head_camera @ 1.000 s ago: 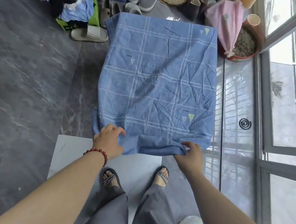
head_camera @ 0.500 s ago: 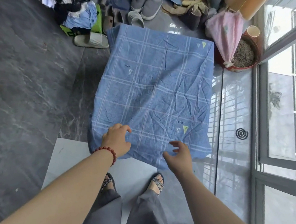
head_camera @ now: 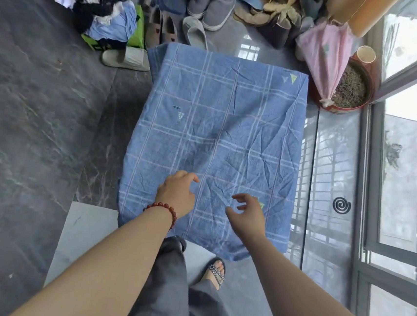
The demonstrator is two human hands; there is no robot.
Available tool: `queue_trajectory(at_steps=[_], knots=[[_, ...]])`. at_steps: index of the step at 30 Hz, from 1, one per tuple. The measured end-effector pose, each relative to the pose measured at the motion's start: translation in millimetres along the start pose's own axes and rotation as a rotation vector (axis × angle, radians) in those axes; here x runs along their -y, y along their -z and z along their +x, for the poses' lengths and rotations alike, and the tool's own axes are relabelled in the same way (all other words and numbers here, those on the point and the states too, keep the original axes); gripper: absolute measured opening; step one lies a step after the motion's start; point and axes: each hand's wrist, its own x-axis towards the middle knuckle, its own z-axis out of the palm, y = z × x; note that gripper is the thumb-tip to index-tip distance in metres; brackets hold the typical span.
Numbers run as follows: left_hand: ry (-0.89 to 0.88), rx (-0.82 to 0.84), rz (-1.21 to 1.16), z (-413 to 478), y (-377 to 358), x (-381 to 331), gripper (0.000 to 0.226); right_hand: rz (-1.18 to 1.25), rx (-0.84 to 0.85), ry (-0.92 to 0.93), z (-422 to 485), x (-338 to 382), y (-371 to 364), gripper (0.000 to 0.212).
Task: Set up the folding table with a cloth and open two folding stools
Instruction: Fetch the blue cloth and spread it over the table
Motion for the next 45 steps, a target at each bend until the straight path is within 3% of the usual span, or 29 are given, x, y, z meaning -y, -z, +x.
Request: queue_trajectory(at_steps=[15,21,26,29,33,38,42,45], knots=[[-0.086,-0.003,0.057,156.1,84.1,22.2,0.031,-0.012,-0.068,0.106,145.5,111.3,-50.9,0.023],[-0.068,0.043,0.017,188.5,88.5,35.6,0.031,-0.065,-0.067,0.062,192.8,130.4,-65.3,0.022],[-0.063,-0.108,0.054,229.4,107.9,36.8,0.027,-0.197,-0.083,0.205,228.1,151.0,-69.1,0.029],[-0.011,-0.247,0.086,248.2,115.0,39.0,0.022,-0.329,-0.143,0.188,248.0,162.6,-68.3,0.042],[0.076,-0.412,0.056,266.9,120.7,45.1,0.018,-0.229,-0.195,0.142,262.9,174.7,-73.3,0.035],[0.164,-0.406,-0.078,276.5,118.1,48.5,0.021,-0.219,-0.197,0.194,271.6,174.3,-74.4,0.018],[0.228,-0.481,-0.244,282.5,125.1,59.9,0.013,-0.235,-0.187,0.207,272.5,175.0,-74.4,0.016],[0.329,-0.491,-0.397,285.4,134.4,66.7,0.021,-0.225,-0.184,0.167,273.2,181.1,-74.9,0.017]])
